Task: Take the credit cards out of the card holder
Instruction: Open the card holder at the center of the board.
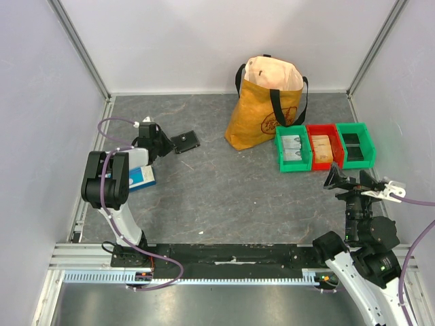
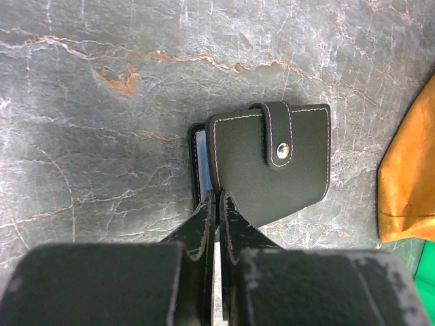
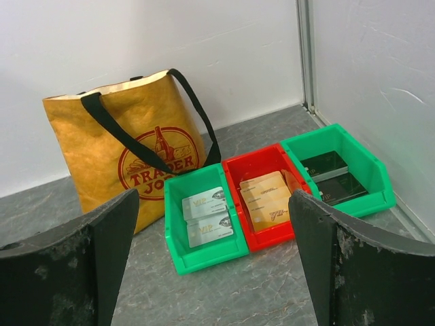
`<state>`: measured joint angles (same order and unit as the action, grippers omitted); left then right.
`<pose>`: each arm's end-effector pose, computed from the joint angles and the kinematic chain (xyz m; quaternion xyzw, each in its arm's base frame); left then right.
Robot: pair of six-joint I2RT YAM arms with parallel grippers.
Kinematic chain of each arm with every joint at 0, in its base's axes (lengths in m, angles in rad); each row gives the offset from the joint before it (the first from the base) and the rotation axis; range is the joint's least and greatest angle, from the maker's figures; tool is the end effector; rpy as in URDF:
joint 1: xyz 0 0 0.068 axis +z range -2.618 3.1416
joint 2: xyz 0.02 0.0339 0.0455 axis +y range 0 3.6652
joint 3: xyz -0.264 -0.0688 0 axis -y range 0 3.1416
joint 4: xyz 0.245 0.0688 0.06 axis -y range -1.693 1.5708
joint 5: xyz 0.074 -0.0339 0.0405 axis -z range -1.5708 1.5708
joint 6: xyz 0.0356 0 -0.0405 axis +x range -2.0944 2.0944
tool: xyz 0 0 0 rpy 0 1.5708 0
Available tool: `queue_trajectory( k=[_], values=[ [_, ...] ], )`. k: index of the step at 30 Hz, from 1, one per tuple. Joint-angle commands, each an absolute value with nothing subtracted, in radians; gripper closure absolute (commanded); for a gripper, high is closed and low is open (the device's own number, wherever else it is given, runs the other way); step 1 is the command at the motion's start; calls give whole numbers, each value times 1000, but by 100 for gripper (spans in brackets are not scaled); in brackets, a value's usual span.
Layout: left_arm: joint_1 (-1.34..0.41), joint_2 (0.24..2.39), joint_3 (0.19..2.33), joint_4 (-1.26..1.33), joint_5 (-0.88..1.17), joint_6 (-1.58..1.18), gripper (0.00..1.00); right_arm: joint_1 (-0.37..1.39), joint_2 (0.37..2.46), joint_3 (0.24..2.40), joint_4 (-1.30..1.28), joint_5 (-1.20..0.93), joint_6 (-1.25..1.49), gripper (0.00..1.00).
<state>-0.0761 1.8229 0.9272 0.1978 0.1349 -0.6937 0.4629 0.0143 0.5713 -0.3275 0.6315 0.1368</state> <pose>0.3681 -0.0329 0.1452 -0.2477 0.8701 -0.2150 0.3680 0.0383 -0.0044 0.3211 0.1441 0.6224 0.0356 0.7685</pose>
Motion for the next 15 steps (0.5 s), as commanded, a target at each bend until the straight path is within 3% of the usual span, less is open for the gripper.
queue_trajectory(
  k=[1,7,15],
  values=[
    [-78,1812,888,248,187,-706,98,468,6,600,-328,591,115,2],
    [-106,1830,883,284,285,-678,98,469,6,607,-334,566,121,2],
    [-205,1853,1049,52,449,-507,98,469,38,687,-417,552,139,2]
  ],
)
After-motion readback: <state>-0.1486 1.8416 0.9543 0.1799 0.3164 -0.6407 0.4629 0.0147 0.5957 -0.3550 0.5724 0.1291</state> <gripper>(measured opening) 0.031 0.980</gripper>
